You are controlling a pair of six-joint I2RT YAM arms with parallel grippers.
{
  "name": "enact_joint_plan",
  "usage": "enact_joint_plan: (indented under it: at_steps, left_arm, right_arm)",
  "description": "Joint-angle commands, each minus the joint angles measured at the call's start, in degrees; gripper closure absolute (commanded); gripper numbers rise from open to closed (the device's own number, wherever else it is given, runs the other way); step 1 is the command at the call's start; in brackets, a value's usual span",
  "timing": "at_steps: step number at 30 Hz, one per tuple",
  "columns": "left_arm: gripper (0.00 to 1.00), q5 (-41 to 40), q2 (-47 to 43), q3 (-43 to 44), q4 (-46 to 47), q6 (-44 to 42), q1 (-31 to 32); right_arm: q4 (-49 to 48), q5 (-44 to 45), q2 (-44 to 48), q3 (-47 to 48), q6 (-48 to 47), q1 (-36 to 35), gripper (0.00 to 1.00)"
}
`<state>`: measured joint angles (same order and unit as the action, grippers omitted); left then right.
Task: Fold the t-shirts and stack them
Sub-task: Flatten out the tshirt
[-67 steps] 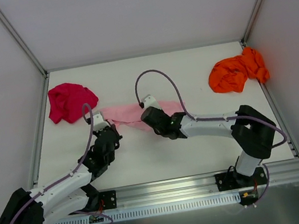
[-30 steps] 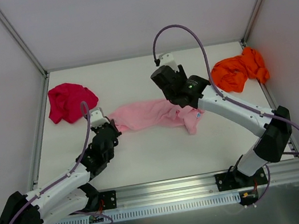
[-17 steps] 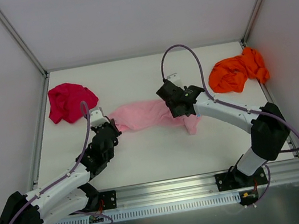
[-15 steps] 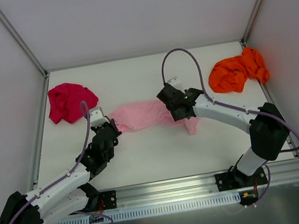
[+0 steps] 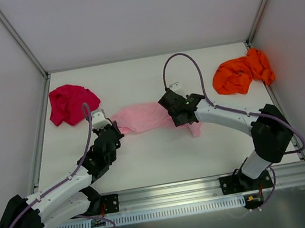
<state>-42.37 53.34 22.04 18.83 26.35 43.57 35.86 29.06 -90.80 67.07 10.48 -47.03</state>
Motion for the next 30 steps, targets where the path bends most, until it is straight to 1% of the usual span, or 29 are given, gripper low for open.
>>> enact_joint_plan:
  at_steps: [1, 5, 14, 18, 21, 25, 28, 30]
  left_arm:
    - [1.0, -0.52, -0.96, 1.43, 0.59, -0.77, 0.55]
    - [1.0, -0.52, -1.4, 1.25, 0.59, -0.77, 0.55]
    - [1.0, -0.78, -1.05, 1.34, 0.59, -1.04, 0.55]
    - [1.0, -0.78, -0.96, 1.34, 0.68, -1.12, 0.55]
    - [1.0, -0.7, -0.61, 1.34, 0.68, -1.04, 0.55]
    - [1.0, -0.43, 0.71, 1.6, 1.21, -1.04, 0.55]
    - [1.0, -0.08, 0.89, 1.6, 1.38, -1.04, 0.55]
    - [1.0, 0.01, 0.97, 1.69, 1.38, -1.04, 0.55]
  right_arm:
    - [-1.05, 1.08, -1.13, -0.53, 0.68, 0.0, 0.5]
    - [-3.07, 0.74, -2.71, -1.15, 0.16, 0.79, 0.5]
    - [-7.02, 2.32, -5.17, -2.99, -1.95, 2.46, 0.54]
    - [-8.61, 2.23, -5.17, -3.87, -2.74, 2.73, 0.6]
    - [-10.36, 2.23, -5.43, -4.49, -3.36, 2.82, 0.67]
    - [-12.21, 2.05, -5.88, -5.19, -4.15, 2.73, 0.8]
    - [-12.74, 1.7, -5.44, -5.19, -4.68, 2.82, 0.8]
    - [-13.0, 1.09, -4.65, -5.28, -4.94, 2.73, 0.77]
